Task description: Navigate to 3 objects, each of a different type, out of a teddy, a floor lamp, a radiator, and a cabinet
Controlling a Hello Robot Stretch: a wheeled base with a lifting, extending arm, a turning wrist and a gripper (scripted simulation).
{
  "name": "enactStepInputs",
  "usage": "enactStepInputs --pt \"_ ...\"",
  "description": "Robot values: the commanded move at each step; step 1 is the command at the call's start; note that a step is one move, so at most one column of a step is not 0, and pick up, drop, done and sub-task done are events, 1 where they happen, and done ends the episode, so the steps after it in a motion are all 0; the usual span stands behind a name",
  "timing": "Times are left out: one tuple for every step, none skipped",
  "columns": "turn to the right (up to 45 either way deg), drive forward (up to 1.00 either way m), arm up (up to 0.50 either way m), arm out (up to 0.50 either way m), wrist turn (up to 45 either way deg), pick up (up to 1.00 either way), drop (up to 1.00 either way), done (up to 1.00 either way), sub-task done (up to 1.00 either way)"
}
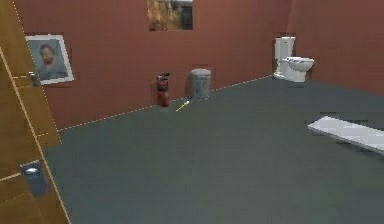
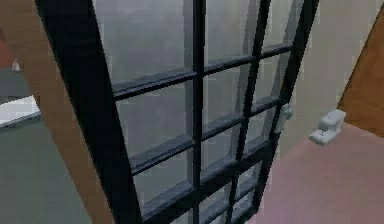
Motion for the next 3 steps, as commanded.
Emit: enactStepInputs --pt "0.0 0.5 0.0 0.0 0.0 0.0 0.0 0.0 0.0" --pt "45.0 0.0 0.0 0.0 0.0 0.0 0.0 0.0 0.0" --pt "12.0 0.0 0.0 0.0 0.0 0.0 0.0 0.0 0.0"
